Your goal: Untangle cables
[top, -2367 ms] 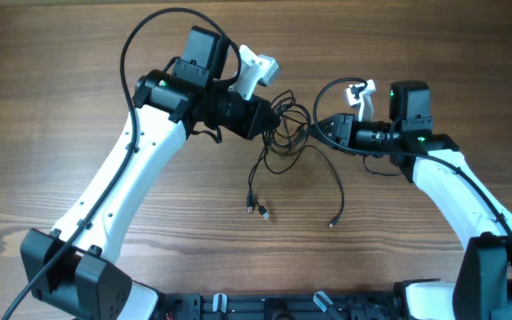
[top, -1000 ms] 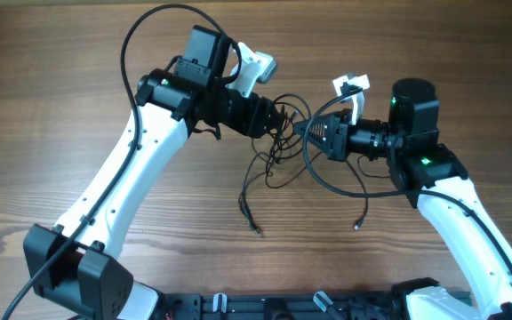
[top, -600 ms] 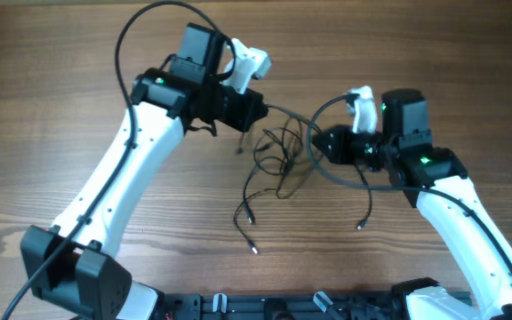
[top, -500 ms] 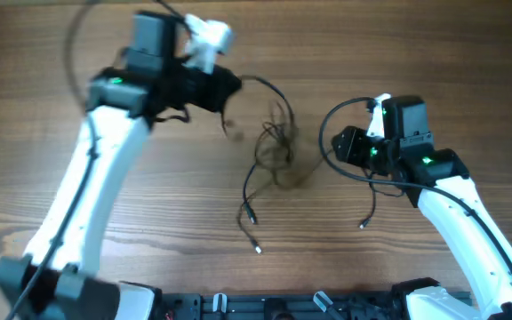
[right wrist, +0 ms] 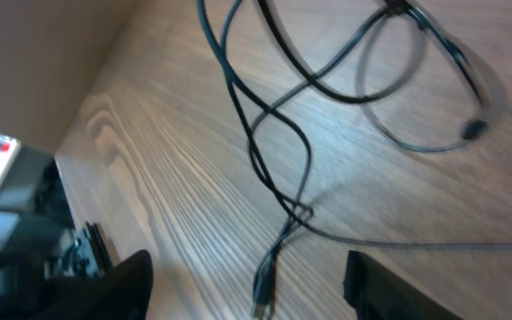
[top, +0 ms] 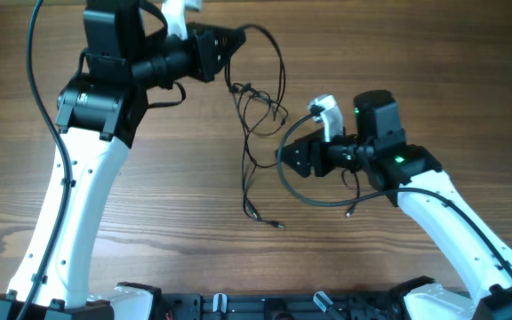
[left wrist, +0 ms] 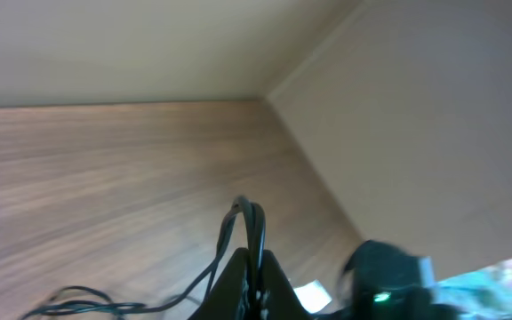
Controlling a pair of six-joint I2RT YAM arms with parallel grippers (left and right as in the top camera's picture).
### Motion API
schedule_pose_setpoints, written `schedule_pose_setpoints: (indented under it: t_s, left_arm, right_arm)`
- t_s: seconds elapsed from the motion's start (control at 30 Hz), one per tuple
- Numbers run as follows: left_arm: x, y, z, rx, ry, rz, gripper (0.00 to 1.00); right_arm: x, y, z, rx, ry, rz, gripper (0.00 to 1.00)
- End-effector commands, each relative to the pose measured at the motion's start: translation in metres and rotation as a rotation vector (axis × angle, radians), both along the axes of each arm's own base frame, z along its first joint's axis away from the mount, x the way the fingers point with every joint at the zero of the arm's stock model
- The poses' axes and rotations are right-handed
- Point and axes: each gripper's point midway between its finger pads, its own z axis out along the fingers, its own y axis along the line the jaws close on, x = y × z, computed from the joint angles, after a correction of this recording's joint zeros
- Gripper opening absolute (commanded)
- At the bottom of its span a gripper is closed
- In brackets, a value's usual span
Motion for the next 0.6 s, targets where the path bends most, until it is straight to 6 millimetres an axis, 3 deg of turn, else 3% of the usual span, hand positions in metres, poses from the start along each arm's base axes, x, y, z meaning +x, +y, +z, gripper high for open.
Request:
schedule_pose_setpoints:
  t_s: [0.0,0.1,0.17,0.27,0.3,0.33,0.4,0.47,0.57]
  left_arm:
    - [-0.011,-0.013,0.037,-0.21,0.098,-0.062,0.04]
    - [-0.011,-0.017,0.065,-0.311,0.079,-0.083,0.04]
    - [-0.009,-0.016,0.091,-0.355,-0.025,-0.093,0.04]
    - [0.018,0.004,0.102,-0.366,-0.117,0.088,0.04]
    - [0.041,0.027,0.095,-0.339,-0.129,0.259,0.04]
    - [0.052,0.042,0.088,-0.316,-0.126,0.351,0.04]
    - [0.079,0.095,0.058,-0.246,-0.063,0.665,0.04]
    - [0.09,0.15,0.015,-0.123,0.028,0.958,0.04]
    - [0.087,0.198,-0.046,0.064,0.171,1.179,0.07]
  right_arm:
    - [0.01,0.016,0.0,-0.004,-0.108,0.054,0.78]
    - [0.02,0.023,-0.004,0.001,-0.143,0.056,0.79]
    - [0.034,0.013,-0.024,-0.05,-0.051,-0.078,0.75]
    - [0.036,0.006,-0.037,-0.074,0.031,-0.154,0.67]
    - [0.032,0.005,-0.041,-0.086,0.055,-0.153,0.6]
    - [0.029,0.003,-0.045,-0.097,0.074,-0.155,0.59]
    - [0.024,-0.017,-0.066,-0.199,0.167,-0.259,0.59]
    - [0.02,-0.037,-0.082,-0.299,0.213,-0.343,0.62]
    - [0.017,-0.043,-0.087,-0.332,0.229,-0.354,0.63]
